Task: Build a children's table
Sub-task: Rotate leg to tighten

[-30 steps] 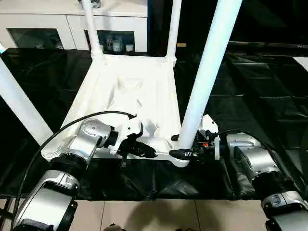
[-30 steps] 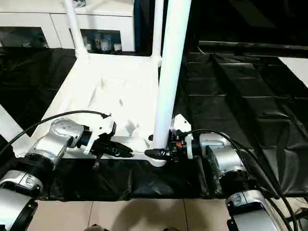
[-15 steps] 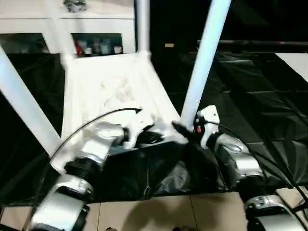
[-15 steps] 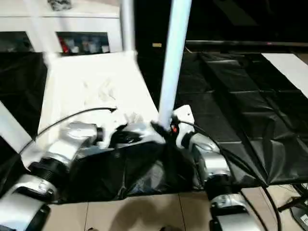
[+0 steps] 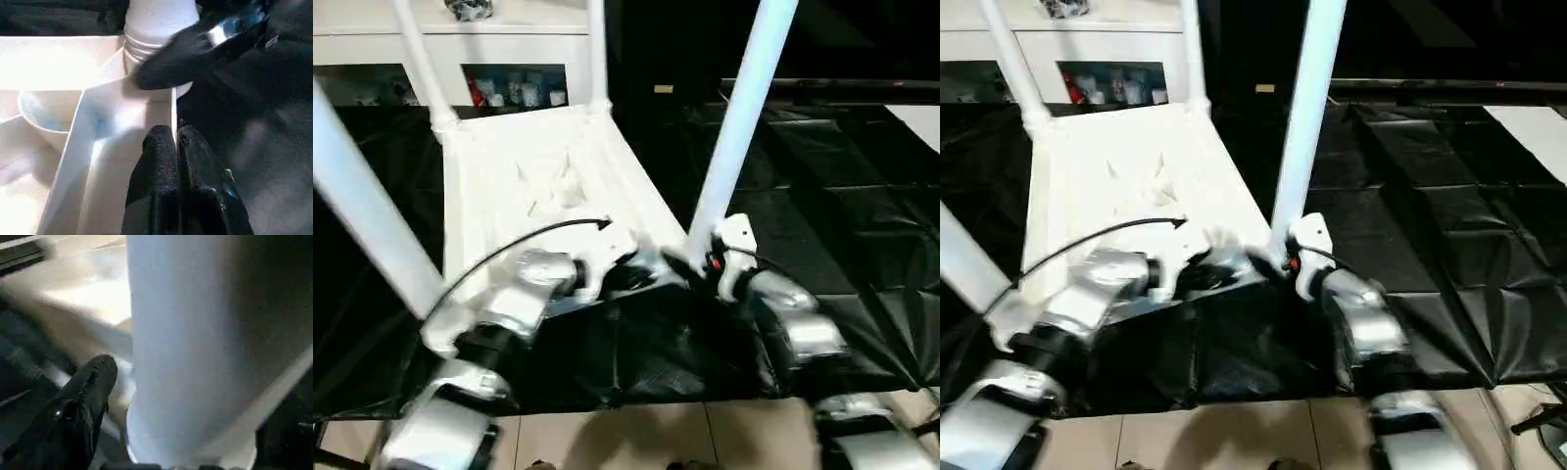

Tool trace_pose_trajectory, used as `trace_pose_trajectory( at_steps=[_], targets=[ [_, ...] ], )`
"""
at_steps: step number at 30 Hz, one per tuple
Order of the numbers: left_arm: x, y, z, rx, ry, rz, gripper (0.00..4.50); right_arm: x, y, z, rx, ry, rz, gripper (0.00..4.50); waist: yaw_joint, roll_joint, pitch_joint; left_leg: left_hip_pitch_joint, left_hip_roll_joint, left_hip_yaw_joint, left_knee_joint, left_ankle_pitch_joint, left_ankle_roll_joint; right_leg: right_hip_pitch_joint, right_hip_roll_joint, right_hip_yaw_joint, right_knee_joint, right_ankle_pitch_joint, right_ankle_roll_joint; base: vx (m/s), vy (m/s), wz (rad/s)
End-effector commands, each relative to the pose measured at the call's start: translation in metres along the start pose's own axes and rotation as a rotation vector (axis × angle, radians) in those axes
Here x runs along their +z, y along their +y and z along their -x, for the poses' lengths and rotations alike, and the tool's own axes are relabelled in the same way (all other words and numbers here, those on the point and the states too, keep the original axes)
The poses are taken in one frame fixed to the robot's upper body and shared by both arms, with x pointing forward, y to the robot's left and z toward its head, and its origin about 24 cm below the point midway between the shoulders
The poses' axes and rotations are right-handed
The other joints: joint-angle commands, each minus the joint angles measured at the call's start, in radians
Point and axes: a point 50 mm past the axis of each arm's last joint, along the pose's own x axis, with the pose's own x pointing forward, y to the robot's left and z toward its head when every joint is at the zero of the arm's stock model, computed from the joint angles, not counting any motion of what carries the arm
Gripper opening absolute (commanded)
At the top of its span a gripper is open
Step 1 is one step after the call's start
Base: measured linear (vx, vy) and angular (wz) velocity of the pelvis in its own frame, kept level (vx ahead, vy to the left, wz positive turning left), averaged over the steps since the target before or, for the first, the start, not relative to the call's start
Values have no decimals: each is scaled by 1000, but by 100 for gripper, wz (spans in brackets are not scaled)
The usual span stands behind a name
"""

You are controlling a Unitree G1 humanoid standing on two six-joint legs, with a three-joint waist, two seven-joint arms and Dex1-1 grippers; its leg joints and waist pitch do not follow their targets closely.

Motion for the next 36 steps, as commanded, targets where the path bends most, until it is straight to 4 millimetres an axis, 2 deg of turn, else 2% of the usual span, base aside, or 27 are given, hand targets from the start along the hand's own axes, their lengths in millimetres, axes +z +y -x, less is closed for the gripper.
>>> trace_pose_trajectory(
  at_steps=[1, 2, 4, 5, 6, 8, 9, 12, 16, 17, 23, 28, 30, 32, 33, 35, 36],
  targets=[
    [12, -5, -2, -98, -72, -54, 0, 1, 12, -2, 152, 4, 11, 388, 0, -3, -68, 4, 2, 9, -65, -254, 78, 60, -44, 35, -74, -275, -207, 0, 0, 0],
    [11, -5, 2, -134, -60, -60, 0, 2, 15, 1, 230, 7, 13, 388, 3, -7, -69, 4, 2, 12, -64, -242, 83, 63, -41, 34, -69, -246, -218, 0, 0, 0],
    [9, -4, 8, -178, -45, -64, 0, 2, 20, 6, 350, 23, 7, 388, 11, -3, -69, 5, 6, 14, -63, -228, 92, 62, -40, 33, -64, -210, -237, 0, 0, 0],
    [9, -4, 8, -178, -45, -64, 0, 2, 20, 6, 350, 23, 7, 388, 13, -3, -69, 5, 6, 14, -63, -229, 92, 62, -41, 33, -63, -212, -238, 0, 0, 0],
    [9, -3, 10, -189, -43, -65, 0, 2, 22, 8, 387, 34, 10, 362, 17, -3, -68, 8, 8, 15, -63, -236, 85, 60, -44, 34, -65, -228, -238, 0, 0, 0],
    [8, 0, 15, -221, -23, -71, 0, 0, 23, 9, 444, 69, 13, 362, 23, -4, -67, 9, 6, 15, -64, -247, 74, 59, -44, 33, -67, -264, -232, 0, 0, 0],
    [7, 0, 19, -252, -6, -69, 0, -1, 24, 8, 492, 96, 14, 362, 24, -9, -66, 9, 7, 15, -65, -254, 68, 58, -46, 34, -69, -284, -226, 0, 0, 0],
    [5, 0, 22, -289, 9, -67, 0, -1, 26, 6, 542, 111, 13, 324, 26, -8, -65, 8, 8, 12, -67, -257, 59, 58, -48, 35, -69, -314, -213, 0, 0, 0],
    [2, -2, 24, -331, 17, -61, 0, 2, 29, 4, 594, 112, 8, 315, 29, -11, -68, 7, 7, 13, -66, -224, 63, 60, -48, 35, -62, -266, -226, 0, 0, 0],
    [2, -3, 25, -345, 18, -57, 0, 3, 30, 4, 621, 120, 11, 286, 29, -10, -69, 7, 8, 13, -66, -221, 63, 60, -48, 35, -62, -260, -227, 0, 0, 0],
    [0, -4, 25, -364, 24, -53, 0, 3, 32, 3, 645, 121, 3, 269, 30, -10, -68, 8, 8, 14, -65, -214, 64, 60, -48, 35, -60, -249, -233, 0, 0, 0],
    [0, 0, 25, -288, 13, -49, 0, 3, 26, 0, 485, 54, -17, 267, 28, -9, -64, 9, 7, 12, -68, -245, 46, 57, -50, 35, -67, -312, -213, 0, 0, 0],
    [0, 6, 21, -151, 22, -39, 0, -1, 14, -3, 229, 29, -30, 267, 23, -7, -64, 11, 7, 10, -70, -263, 29, 54, -52, 36, -71, -350, -198, 0, 0, 0],
    [2, 8, 19, -93, 15, -30, 0, -4, 9, -4, 112, 26, -52, 267, 17, -9, -61, 14, 3, 7, -72, -282, 14, 53, -52, 34, -78, -403, -178, 0, 0, 0],
    [4, 8, 13, -42, 10, -30, 0, -8, 5, -4, -3, 34, -56, 267, 11, -10, -61, 11, 0, 6, -73, -288, 10, 55, -51, 33, -81, -433, -162, 0, 0, 0],
    [4, 8, 11, -25, 10, -33, 0, -9, 4, -4, -33, 34, -55, 267, 0, -9, -61, 13, 0, 5, -72, -300, 6, 50, -50, 32, -85, -452, -152, 0, 0, 0],
    [7, 4, 5, -3, -5, -19, 0, -13, 2, -6, -115, 32, -99, 267, -2, -5, -63, 9, -2, 4, -70, -298, 13, 54, -50, 32, -85, -448, -149, 0, 0, 0]
  ],
)
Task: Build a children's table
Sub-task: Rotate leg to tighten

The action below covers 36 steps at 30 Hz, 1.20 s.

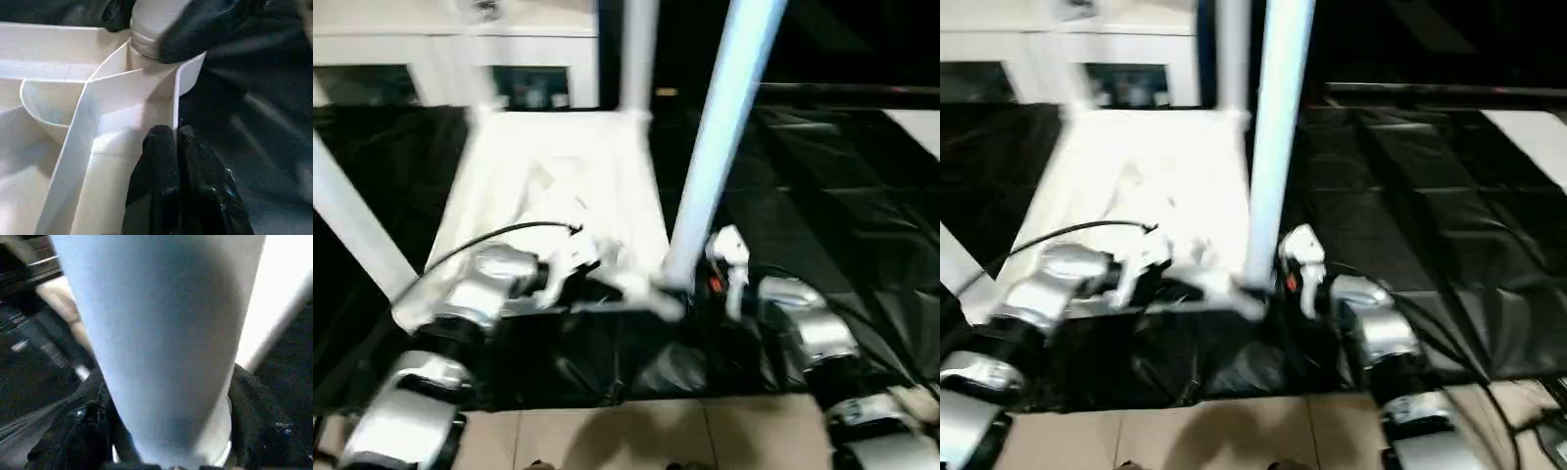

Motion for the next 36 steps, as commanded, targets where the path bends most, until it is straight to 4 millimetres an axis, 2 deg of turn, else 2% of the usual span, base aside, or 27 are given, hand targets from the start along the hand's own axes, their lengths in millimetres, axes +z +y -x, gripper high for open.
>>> trace_pose_trajectory(
  at_steps=[1, 5, 8, 9, 14, 15, 18, 19, 21, 22, 23, 24, 26, 27, 29, 30, 31, 34, 36],
  targets=[
    [15, -4, -12, 27, -57, -14, 0, -12, -4, -1, -150, 49, -24, 266, -1, -5, -62, 3, -1, 5, -76, -290, 16, 52, -47, 30, -84, -430, -154, 0, 0, 0],
    [24, -10, -30, 91, -106, 8, 0, -16, -7, -8, -367, 42, -71, 266, -4, -2, -66, 2, -2, 8, -72, -257, 23, 50, -43, 32, -82, -373, -167, 0, 0, 0],
    [27, -14, -36, 92, -123, 5, 0, -11, -6, -12, -409, -5, -89, 266, -5, -1, -69, 2, -3, 9, -71, -241, 32, 53, -42, 32, -77, -318, -182, 0, 0, 0],
    [27, -14, -36, 91, -123, 4, 0, -11, -5, -12, -408, -8, -88, 322, -6, 2, -69, 1, -3, 9, -71, -242, 36, 54, -41, 33, -77, -305, -185, 0, 0, 0],
    [25, -12, -33, 99, -116, -6, 0, -1, -7, -11, -383, -47, -47, 353, -1, 4, -69, 4, -2, 10, -71, -249, 36, 55, -42, 34, -77, -298, -192, 0, 0, 0],
    [24, -12, -29, 84, -115, -20, 0, 3, -8, -9, -334, -45, -11, 368, 1, 2, -69, 5, -2, 12, -70, -250, 41, 53, -40, 34, -76, -278, -197, 0, 0, 0],
    [22, -12, -24, 36, -120, -37, 0, 6, -7, -6, -223, -34, 18, 368, 2, 2, -70, 1, -3, 12, -68, -237, 54, 59, -41, 34, -71, -247, -205, 0, 0, 0],
    [21, -13, -21, 4, -127, -44, 0, 7, -5, -4, -156, -25, 33, 368, 2, -4, -71, -1, -4, 12, -67, -232, 63, 62, -41, 34, -70, -239, -209, 0, 0, 0],
    [19, -13, -14, -63, -126, -58, 0, 8, 2, 0, 16, -3, 82, 368, 5, -1, -71, -3, -3, 11, -66, -223, 78, 65, -41, 33, -67, -221, -216, 0, 0, 0],
    [16, -12, -8, -109, -112, -64, 0, 8, 8, 4, 154, 20, 93, 368, 6, 0, -71, -1, -2, 12, -65, -221, 87, 64, -41, 33, -66, -210, -223, 0, 0, 0],
    [15, -12, -7, -124, -107, -63, 0, 8, 10, 6, 202, 27, 95, 368, 8, -5, -71, -1, 0, 13, -65, -218, 91, 64, -40, 32, -65, -205, -226, 0, 0, 0],
    [15, -10, -4, -136, -102, -64, 0, 7, 13, 9, 269, 49, 95, 368, 14, 0, -70, 1, 3, 14, -65, -210, 97, 63, -39, 32, -63, -193, -233, 0, 0, 0],
    [15, -9, -2, -141, -99, -66, 0, 7, 14, 10, 310, 64, 94, 368, 20, 1, -68, 4, 8, 15, -66, -216, 89, 59, -42, 32, -62, -207, -239, 0, 0, 0],
    [15, -6, 1, -152, -90, -64, 0, 5, 17, 13, 390, 109, 95, 368, 24, -7, -67, 3, 6, 16, -66, -226, 82, 60, -41, 31, -65, -233, -233, 0, 0, 0],
    [14, -4, 4, -160, -81, -60, 0, 2, 21, 16, 470, 151, 88, 368, 32, -5, -65, 9, 7, 16, -68, -242, 74, 55, -43, 33, -68, -274, -224, 0, 0, 0],
    [13, -3, 6, -180, -74, -54, 0, 1, 24, 17, 530, 179, 83, 368, 34, -8, -64, 11, 7, 17, -68, -258, 70, 53, -44, 33, -71, -302, -218, 0, 0, 0],
    [13, -3, 6, -182, -74, -53, 0, 1, 24, 17, 535, 181, 82, 343, 38, -7, -64, 11, 7, 15, -68, -261, 65, 54, -45, 33, -71, -319, -212, 0, 0, 0],
    [12, -3, 7, -211, -65, -55, 0, 1, 29, 17, 612, 203, 62, 343, 41, -10, -65, 7, 6, 14, -69, -247, 58, 56, -48, 34, -71, -329, -199, 0, 0, 0],
    [11, -4, 8, -226, -62, -54, 0, 1, 32, 16, 642, 208, 53, 310, 43, -9, -66, 6, 7, 13, -70, -236, 59, 57, -48, 34, -70, -322, -197, 0, 0, 0]
  ],
)
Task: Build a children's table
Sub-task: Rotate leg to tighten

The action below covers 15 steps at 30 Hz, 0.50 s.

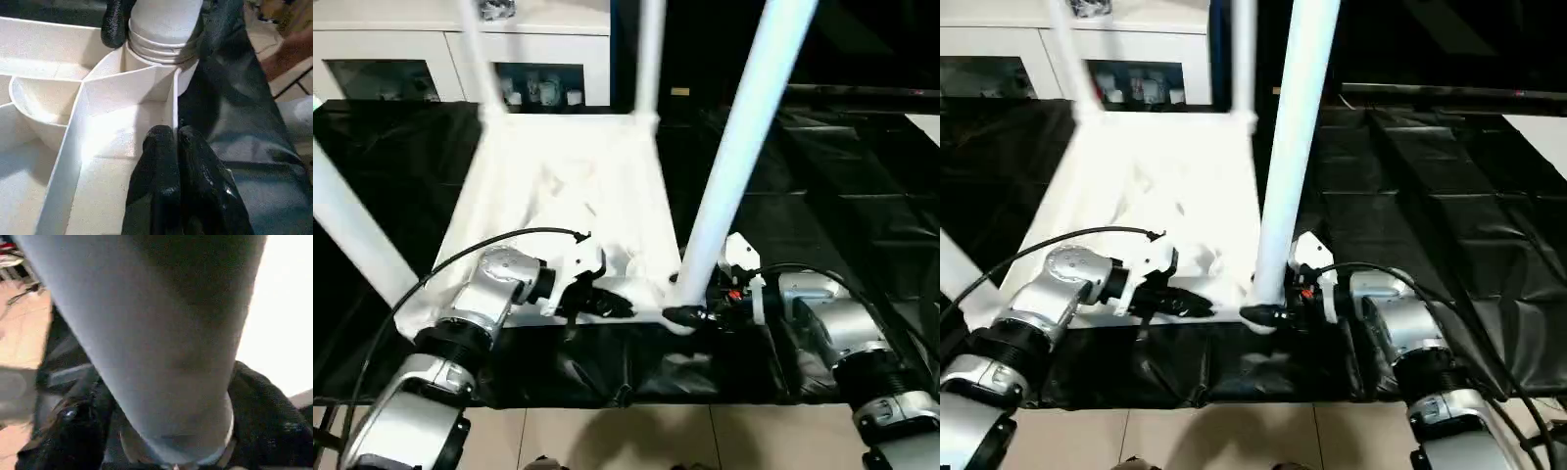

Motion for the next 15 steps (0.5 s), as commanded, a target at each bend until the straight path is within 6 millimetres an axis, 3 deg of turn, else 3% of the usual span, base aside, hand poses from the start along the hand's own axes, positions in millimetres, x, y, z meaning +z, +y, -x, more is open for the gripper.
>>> trace_pose_trajectory(
  at_steps=[1, 4, 11, 13, 15],
  targets=[
    [17, 6, -2, 5, -37, -54, 0, -1, 16, -21, 175, 10, -10, 306, 0, -11, -69, 8, 6, 12, -68, -226, 58, 56, -48, 34, -69, -308, -200, 0, 0, 0],
    [16, 4, -2, -22, -37, -53, 0, 0, 18, -22, 207, 6, -20, 278, 2, -10, -70, 8, 7, 13, -67, -210, 59, 55, -47, 34, -64, -269, -213, 0, 0, 0],
    [14, 2, -1, -64, -16, -58, 0, 0, 19, -23, 229, 12, -30, 269, 7, -5, -69, 10, 7, 12, -69, -225, 50, 55, -47, 33, -66, -279, -214, 0, 0, 0],
    [14, 3, -1, -43, -13, -65, 0, 1, 18, -24, 192, -8, -21, 269, 8, -6, -69, 10, 7, 12, -69, -228, 46, 56, -48, 34, -66, -281, -213, 0, 0, 0],
    [16, 11, -2, 85, -8, -74, 0, 6, 6, -25, -24, -82, 9, 268, 8, -7, -68, 10, 6, 12, -69, -229, 43, 54, -48, 34, -67, -285, -209, 0, 0, 0]
  ],
)
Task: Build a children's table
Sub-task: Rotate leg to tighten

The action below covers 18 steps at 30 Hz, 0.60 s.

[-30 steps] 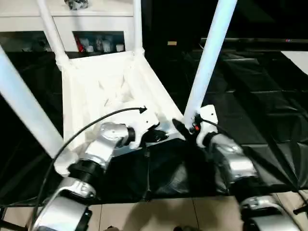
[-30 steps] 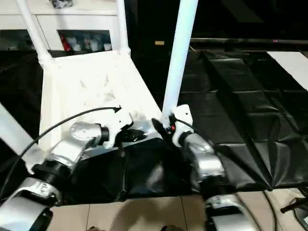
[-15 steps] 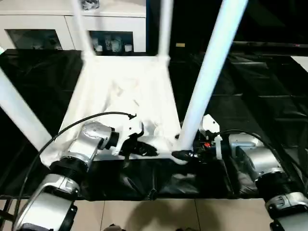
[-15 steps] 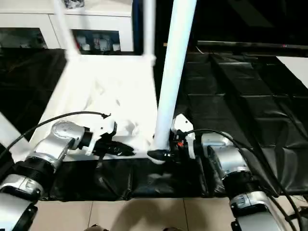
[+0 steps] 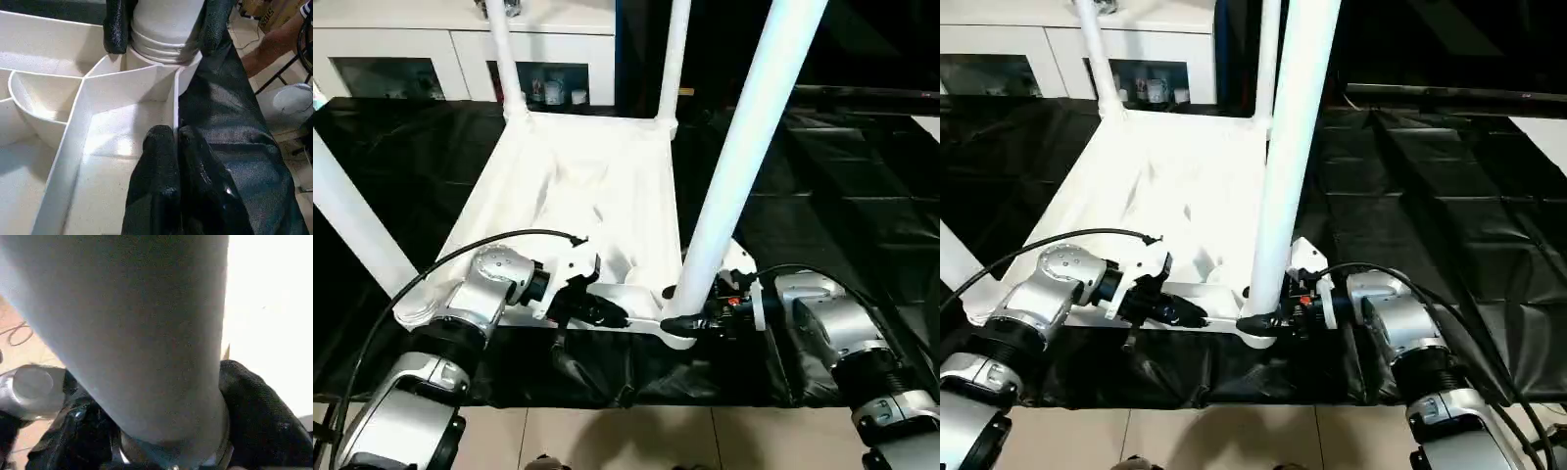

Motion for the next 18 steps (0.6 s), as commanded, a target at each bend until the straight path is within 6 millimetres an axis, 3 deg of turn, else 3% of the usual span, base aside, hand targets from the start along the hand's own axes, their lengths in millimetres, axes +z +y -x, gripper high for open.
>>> trace_pose_trajectory(
  at_steps=[1, 2, 3, 6, 9, 12, 16, 18],
  targets=[
    [18, 13, -6, 137, -16, -60, 0, 6, -1, -20, -100, -76, 25, 268, -5, 1, -67, 10, 5, 10, -70, -236, 31, 52, -50, 35, -68, -303, -201, 0, 0, 0],
    [18, 14, -6, 145, -16, -59, 0, 6, -2, -20, -117, -80, 24, 268, -9, -2, -67, 11, 4, 10, -71, -245, 25, 51, -50, 35, -72, -321, -194, 0, 0, 0],
    [20, 17, -8, 205, -32, -49, 0, 7, -12, -18, -252, -105, 23, 267, -11, -4, -66, 12, 2, 8, -73, -261, 17, 53, -49, 32, -75, -364, -178, 0, 0, 0],
    [23, 18, -13, 258, -60, -43, 0, 7, -21, -15, -393, -138, 2, 266, -27, -3, -66, 10, 0, 5, -73, -279, 2, 52, -51, 32, -80, -402, -165, 0, 0, 0],
    [26, 18, -18, 286, -75, -39, 0, 5, -25, -14, -473, -159, -21, 264, -43, -4, -67, 6, -1, 7, -71, -266, 17, 53, -46, 34, -78, -355, -178, 0, 0, 0],
    [35, 17, -41, 392, -118, -18, 0, 0, -34, -17, -729, -211, -95, 264, -52, -1, -71, 3, 2, 7, -69, -222, 24, 55, -47, 35, -69, -279, -200, 0, 0, 0],
    [40, 14, -57, 417, -144, -19, 0, 1, -31, -29, -800, -253, -110, 264, -55, -6, -73, 1, -4, 12, -65, -192, 47, 57, -43, 35, -69, -241, -205, 0, 0, 0],
    [41, 14, -61, 422, -153, -17, 0, 3, -29, -34, -818, -276, -94, 319, -54, -5, -74, 0, -5, 11, -65, -185, 55, 60, -43, 34, -68, -233, -204, 0, 0, 0]
  ],
)
